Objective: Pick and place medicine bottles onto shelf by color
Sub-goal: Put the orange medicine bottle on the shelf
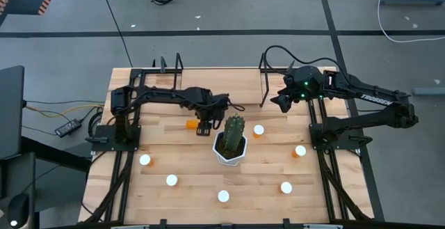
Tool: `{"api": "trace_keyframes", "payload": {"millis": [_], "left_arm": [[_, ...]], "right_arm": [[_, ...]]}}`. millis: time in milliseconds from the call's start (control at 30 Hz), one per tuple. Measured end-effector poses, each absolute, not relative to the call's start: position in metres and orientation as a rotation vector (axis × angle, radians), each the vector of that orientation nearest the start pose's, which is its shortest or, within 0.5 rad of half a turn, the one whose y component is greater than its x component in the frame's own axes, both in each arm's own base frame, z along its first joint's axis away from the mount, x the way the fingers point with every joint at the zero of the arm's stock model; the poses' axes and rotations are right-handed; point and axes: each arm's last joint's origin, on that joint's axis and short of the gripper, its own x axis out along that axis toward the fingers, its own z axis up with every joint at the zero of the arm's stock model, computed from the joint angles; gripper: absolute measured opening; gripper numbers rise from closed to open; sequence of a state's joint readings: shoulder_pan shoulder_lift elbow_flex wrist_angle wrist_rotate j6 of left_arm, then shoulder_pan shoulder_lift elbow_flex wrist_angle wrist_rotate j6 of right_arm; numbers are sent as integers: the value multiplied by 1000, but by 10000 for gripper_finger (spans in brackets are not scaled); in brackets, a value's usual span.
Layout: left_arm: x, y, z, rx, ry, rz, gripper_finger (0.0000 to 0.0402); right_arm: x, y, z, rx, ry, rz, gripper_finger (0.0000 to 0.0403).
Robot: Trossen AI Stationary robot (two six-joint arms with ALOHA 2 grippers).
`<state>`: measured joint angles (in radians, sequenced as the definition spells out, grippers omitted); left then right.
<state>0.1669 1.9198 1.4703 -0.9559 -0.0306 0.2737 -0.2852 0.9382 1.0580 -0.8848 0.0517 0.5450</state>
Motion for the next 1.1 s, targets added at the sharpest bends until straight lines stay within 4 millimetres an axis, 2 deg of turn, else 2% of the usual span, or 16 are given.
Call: {"api": "trace_keyframes", "payload": {"millis": [133,300,433,533,667,933,1100], "left_arm": [[373,65,219,148,1390,-18,239],[369,82,234,141,1412,6,222],[359,105,238,112,1468,23,213],[351,122,241,96,1496,33,225],[345,145,248,81,1480,66,237],[327,187,255,87,1467,94,216],[310,223,256,23,1418,196,234]], "right_arm": [[162,-49,338,582,664,-514,282],[162,-49,338,562,669,-506,282],[162,-49,338,551,672,-503,282],[162,-49,338,551,672,-502,282],[162,-49,338,556,670,-504,282],[162,-49,338,574,666,-511,282],[162,-49,338,610,658,-524,282]]}}
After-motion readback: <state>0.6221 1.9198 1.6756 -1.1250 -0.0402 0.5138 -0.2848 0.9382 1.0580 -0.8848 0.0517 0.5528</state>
